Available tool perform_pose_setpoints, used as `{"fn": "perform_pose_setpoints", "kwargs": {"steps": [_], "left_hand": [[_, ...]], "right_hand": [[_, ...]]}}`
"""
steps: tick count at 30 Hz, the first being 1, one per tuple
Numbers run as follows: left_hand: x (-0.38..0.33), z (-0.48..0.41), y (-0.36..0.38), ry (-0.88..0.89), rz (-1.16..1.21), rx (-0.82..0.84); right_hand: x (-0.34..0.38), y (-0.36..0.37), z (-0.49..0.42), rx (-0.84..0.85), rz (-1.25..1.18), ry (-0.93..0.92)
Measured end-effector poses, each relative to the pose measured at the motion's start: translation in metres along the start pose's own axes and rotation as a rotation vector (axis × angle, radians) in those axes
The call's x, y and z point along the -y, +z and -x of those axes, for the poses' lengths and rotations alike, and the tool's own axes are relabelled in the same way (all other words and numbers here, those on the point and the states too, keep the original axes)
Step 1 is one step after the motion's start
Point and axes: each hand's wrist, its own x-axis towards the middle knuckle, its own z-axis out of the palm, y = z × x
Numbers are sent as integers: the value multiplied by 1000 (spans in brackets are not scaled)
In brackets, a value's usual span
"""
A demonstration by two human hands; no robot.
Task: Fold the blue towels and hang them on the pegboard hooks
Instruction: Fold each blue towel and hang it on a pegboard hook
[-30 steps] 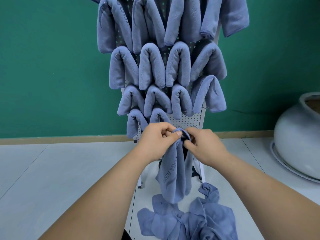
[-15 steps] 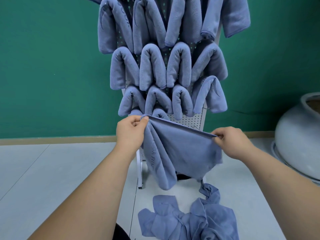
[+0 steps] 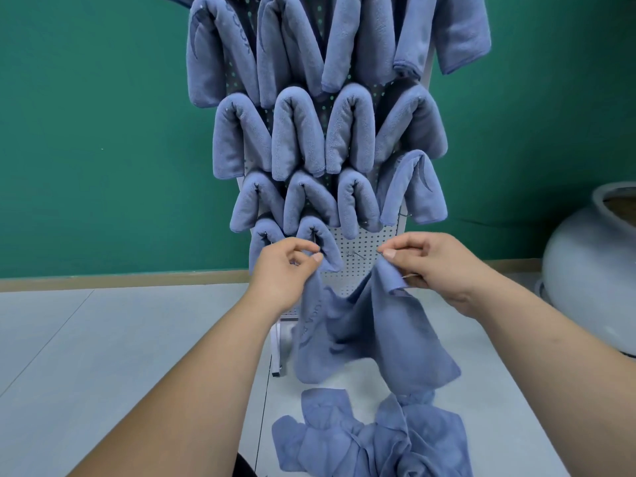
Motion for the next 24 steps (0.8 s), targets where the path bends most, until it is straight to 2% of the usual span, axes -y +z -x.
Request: {"fn": "perform_pose_setpoints", "kwargs": {"steps": [4,6,10,17,24], "left_hand": [[-10,11,9,-7,115,157],[-13,15,11,-25,161,187],[-17,18,18,-40,222,216],[-24,25,23,-16,281,227],[-32,29,24,38,322,253]], "right_hand": [[7,15,7,152,72,-26],[7,21,9,118,193,-72],[-1,26,5,-62,447,-190],[-4,22,6,-33,506,-190],[-8,23,4,-97,575,-223]]}}
